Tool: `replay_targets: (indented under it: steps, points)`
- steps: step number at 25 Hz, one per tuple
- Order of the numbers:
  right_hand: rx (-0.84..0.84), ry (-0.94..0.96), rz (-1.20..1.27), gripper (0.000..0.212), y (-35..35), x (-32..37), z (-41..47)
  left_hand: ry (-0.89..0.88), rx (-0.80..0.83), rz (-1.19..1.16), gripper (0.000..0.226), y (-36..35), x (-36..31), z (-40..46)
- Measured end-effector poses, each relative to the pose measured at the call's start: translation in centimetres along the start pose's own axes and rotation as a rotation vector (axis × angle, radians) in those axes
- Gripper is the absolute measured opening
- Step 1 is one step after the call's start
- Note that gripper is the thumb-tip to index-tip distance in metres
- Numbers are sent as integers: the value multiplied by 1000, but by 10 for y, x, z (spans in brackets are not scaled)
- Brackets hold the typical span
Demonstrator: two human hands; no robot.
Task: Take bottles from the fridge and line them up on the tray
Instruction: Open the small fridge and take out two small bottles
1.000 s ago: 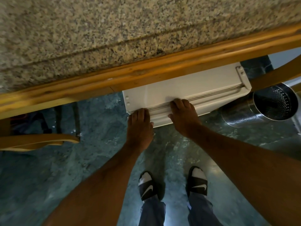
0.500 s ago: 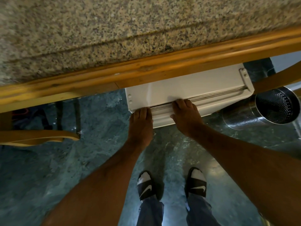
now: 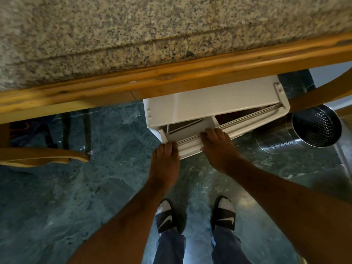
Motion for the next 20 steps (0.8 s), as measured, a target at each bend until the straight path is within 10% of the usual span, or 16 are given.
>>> replay_targets:
  steps: [20]
  points:
    - [8, 93, 1, 64, -25, -13, -68, 33, 47, -136, 57, -31, -54, -76]
Point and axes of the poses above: each hand's wrist, its own z-axis towards the middle knuckle, its own y-axis out of the back of the hand, x = y × z, the point moved 6 cm from there along z, towards the middle knuckle, and after that the axes turned 1 degree about y, right-handed, at the moved point
